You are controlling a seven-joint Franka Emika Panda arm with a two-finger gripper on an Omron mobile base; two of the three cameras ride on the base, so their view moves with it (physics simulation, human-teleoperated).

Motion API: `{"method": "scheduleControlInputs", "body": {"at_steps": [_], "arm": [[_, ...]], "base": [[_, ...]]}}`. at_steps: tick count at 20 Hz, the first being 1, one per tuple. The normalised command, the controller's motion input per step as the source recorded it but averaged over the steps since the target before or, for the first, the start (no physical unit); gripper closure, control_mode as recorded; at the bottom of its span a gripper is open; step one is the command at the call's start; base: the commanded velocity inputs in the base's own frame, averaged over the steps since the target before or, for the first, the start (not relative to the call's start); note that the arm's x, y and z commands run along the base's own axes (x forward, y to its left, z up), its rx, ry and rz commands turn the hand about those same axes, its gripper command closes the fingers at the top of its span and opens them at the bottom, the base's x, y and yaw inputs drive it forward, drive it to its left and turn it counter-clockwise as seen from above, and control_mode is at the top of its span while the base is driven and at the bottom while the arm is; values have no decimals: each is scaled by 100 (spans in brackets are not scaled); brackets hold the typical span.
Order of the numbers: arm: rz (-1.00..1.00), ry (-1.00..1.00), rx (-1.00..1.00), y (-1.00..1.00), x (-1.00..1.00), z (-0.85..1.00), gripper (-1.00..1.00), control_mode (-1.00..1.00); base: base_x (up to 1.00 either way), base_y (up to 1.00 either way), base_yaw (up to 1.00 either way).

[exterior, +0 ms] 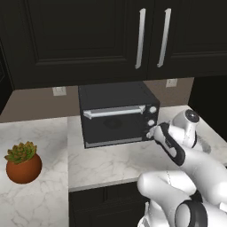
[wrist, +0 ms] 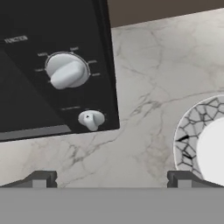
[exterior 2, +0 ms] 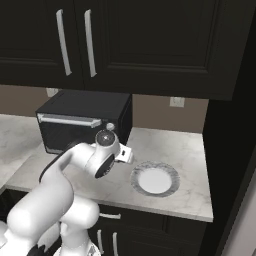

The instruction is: Pick up the bagel from the plate, place it on the toaster oven rack, close the door, and set the timer.

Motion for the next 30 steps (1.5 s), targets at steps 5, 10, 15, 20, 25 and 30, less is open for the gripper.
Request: {"method": "scheduleControlInputs", "body": {"at_steps": [5,10,15,20,25,30], "arm": [[4,1,0,-5,6,-25,-100,-100],[2,0,0,0,7,-15,-100,-100],[0,0,0,0,10,0,-100,-100],[0,0,0,2,10,0,-100,-100],[1,0,0,16,0,0,-100,-100],[3,0,0,22,1,0,-100,-100]], "base": [[0,0,0],[0,0,0],[0,0,0],[0,0,0],[0,0,0],[0,0,0]]}}
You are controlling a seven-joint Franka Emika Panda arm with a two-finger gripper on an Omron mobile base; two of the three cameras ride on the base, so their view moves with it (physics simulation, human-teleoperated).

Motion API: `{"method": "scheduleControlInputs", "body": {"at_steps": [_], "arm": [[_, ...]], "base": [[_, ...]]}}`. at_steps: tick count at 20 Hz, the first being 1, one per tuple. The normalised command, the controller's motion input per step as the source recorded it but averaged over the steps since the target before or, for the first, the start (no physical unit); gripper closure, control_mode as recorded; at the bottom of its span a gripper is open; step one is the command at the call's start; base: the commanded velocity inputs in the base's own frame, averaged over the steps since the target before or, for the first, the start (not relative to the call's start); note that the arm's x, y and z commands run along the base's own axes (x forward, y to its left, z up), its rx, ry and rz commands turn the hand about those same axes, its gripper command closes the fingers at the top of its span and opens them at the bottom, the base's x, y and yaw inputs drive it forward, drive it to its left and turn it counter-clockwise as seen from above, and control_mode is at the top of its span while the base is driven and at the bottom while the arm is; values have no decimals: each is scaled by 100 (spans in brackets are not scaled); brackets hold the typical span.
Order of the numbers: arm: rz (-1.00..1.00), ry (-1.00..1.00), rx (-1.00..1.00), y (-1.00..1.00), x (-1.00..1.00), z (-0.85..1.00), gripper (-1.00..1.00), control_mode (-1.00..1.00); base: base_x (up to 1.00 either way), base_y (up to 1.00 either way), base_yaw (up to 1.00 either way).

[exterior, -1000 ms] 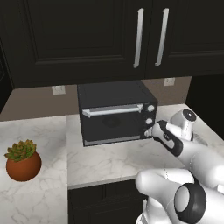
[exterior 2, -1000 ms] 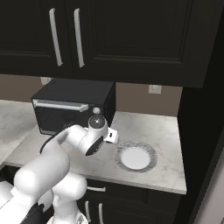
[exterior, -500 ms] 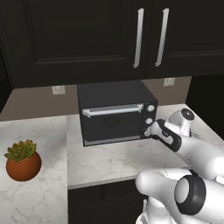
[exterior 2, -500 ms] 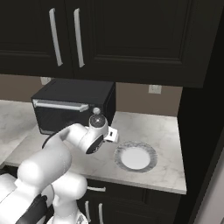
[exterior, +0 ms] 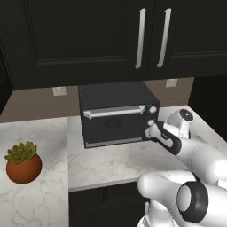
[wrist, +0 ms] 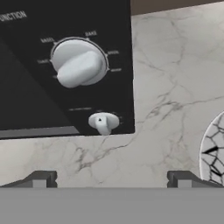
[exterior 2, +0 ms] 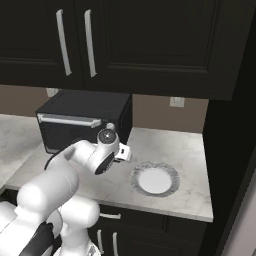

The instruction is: Pick up the bagel from the plate, place it on the toaster oven rack, close the door, and set the timer.

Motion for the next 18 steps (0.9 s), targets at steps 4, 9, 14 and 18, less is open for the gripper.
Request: {"method": "scheduleControlInputs", "body": {"at_steps": [4,9,14,18], "arm": [[0,0,0,3,14,-10,-100,-100],[0,0,0,0,17,-19,-100,-100],[0,0,0,0,24,-5,-100,-100],[0,0,0,0,28,0,-100,-100]], "base": [[0,0,0],[0,0,0],[0,0,0],[0,0,0]]}}
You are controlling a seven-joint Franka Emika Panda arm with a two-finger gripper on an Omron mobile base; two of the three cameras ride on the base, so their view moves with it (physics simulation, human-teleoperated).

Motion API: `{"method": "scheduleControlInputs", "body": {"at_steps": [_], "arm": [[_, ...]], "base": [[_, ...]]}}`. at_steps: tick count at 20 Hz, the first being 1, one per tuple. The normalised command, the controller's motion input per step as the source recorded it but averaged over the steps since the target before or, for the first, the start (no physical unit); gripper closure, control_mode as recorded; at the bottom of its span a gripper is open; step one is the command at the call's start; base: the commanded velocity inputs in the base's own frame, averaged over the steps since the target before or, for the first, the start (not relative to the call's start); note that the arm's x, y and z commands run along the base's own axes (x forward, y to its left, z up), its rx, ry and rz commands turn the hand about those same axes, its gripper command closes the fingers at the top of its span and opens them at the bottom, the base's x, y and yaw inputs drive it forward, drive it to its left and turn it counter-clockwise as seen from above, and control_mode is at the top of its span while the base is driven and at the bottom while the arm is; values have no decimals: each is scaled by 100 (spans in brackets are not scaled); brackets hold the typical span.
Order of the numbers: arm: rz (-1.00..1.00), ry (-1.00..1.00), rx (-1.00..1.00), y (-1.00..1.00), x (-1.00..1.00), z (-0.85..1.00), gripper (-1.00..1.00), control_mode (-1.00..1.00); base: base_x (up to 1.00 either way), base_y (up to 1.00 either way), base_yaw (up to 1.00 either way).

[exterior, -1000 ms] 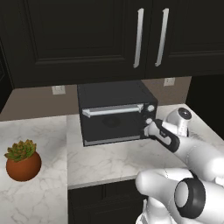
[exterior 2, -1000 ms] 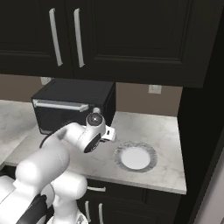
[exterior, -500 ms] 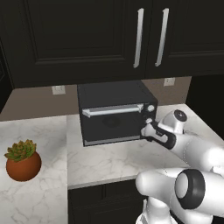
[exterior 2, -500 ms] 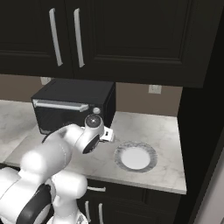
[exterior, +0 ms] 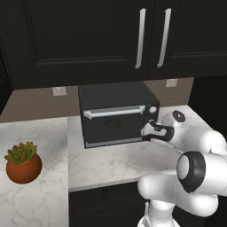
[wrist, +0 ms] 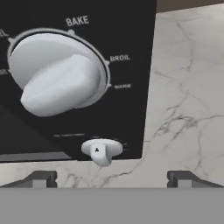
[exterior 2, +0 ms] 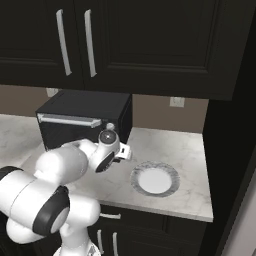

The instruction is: Pick up the bagel from the plate, place it on the toaster oven rack, close the door, and set the timer.

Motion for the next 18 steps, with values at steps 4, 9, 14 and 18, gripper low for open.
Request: {"method": "scheduleControlInputs", "body": {"at_steps": [4,9,14,18], "arm": [[0,0,0,0,21,-9,-100,-100],[0,0,0,0,15,-21,-100,-100],[0,0,0,0,12,-23,-100,-100],[0,0,0,0,14,-14,-100,-100]], "base": [[0,0,0],[0,0,0],[0,0,0],[0,0,0]]}}
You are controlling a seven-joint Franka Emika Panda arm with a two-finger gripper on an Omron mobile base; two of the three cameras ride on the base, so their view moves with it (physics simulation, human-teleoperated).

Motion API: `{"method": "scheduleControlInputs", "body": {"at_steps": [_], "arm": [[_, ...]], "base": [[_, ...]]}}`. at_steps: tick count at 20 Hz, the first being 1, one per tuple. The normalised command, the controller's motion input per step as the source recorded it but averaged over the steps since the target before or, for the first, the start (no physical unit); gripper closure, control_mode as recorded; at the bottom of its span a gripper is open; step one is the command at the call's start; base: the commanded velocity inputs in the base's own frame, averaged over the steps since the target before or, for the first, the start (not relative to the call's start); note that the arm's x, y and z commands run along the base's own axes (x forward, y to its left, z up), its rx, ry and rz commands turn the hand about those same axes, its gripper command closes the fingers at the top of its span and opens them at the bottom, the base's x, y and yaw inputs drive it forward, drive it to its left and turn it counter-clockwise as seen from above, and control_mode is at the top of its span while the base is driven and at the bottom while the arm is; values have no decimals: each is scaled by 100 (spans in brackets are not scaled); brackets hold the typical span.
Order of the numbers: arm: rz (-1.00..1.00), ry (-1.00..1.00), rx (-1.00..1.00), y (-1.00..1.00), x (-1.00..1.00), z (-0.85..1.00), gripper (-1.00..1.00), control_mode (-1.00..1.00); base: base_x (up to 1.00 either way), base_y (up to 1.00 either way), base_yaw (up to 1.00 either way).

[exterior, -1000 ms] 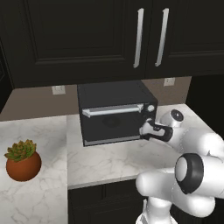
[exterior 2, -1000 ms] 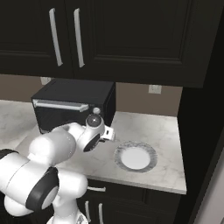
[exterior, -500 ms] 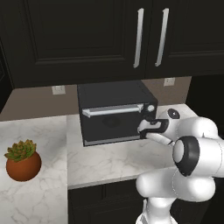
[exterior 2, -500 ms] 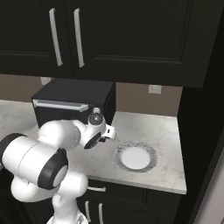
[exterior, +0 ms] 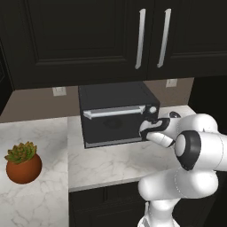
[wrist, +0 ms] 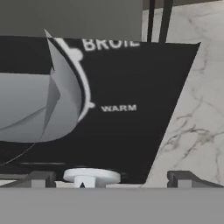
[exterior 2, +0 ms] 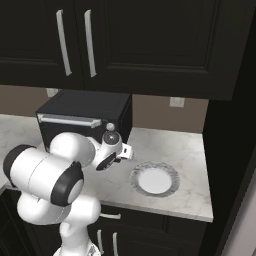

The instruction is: Pick up the bagel from the plate, place it on the toaster oven rack, close the door, and set the timer.

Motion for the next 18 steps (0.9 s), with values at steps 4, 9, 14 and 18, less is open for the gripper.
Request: {"method": "scheduleControlInputs", "body": {"at_steps": [4,9,14,18], "arm": [[0,0,0,0,14,-8,-100,-100],[0,0,0,0,12,-5,100,-100],[0,0,0,-12,11,-1,100,-100],[0,0,1,-42,3,0,100,-100]], "base": [[0,0,0],[0,0,0],[0,0,0],[0,0,0]]}}
